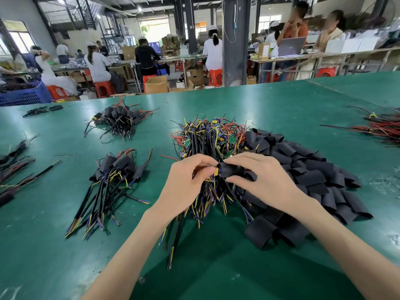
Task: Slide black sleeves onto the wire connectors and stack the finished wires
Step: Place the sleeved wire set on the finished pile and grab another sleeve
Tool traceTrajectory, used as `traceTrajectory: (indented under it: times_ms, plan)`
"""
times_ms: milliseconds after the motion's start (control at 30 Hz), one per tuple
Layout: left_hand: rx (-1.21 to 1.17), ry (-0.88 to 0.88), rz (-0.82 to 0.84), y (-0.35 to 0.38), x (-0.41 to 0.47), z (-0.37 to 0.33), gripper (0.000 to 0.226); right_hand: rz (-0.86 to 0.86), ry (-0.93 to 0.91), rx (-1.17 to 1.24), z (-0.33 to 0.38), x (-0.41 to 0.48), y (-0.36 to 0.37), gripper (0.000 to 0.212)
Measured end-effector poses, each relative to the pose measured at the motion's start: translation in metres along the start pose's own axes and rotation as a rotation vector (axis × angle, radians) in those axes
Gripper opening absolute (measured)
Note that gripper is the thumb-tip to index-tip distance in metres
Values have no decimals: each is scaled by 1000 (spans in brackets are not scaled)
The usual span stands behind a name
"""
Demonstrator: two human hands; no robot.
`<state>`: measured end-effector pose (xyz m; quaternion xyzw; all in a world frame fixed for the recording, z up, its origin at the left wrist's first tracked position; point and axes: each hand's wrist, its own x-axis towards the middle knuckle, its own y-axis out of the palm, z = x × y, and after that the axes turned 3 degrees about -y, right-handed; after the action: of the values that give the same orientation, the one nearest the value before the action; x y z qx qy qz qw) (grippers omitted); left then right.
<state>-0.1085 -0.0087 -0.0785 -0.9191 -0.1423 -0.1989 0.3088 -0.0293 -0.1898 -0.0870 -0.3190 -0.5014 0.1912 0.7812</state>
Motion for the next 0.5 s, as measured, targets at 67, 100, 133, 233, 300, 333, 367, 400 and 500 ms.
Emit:
traceTrajectory:
  times_ms: [67,100,133,233,300,333,367,400,500]
  plan:
    - [-40,-43,13,-1,0,1,25,-21,3,19,-1,1,-1,33]
    - [-55,-69,8,0,0,1,25,-31,-4,20,0,1,-1,32]
    - [-64,-94,2,0,0,2,22,-33,-16,15,1,0,0,31]
    - [-71,-152,8,2,1,2,21,-30,-59,-44,7,-2,7,28]
    - [-106,-174,8,2,0,3,27,-39,-66,-90,9,-3,10,29]
    - [-128,-179,9,1,1,3,28,-47,-58,-101,8,-3,10,29]
    - [-146,-181,10,0,1,3,28,-55,-48,-108,8,-3,9,30]
    - [-160,-183,11,0,2,3,27,-60,-39,-109,7,-3,9,31]
    - [-171,-187,-7,1,2,4,27,-48,-45,-87,6,-3,8,32]
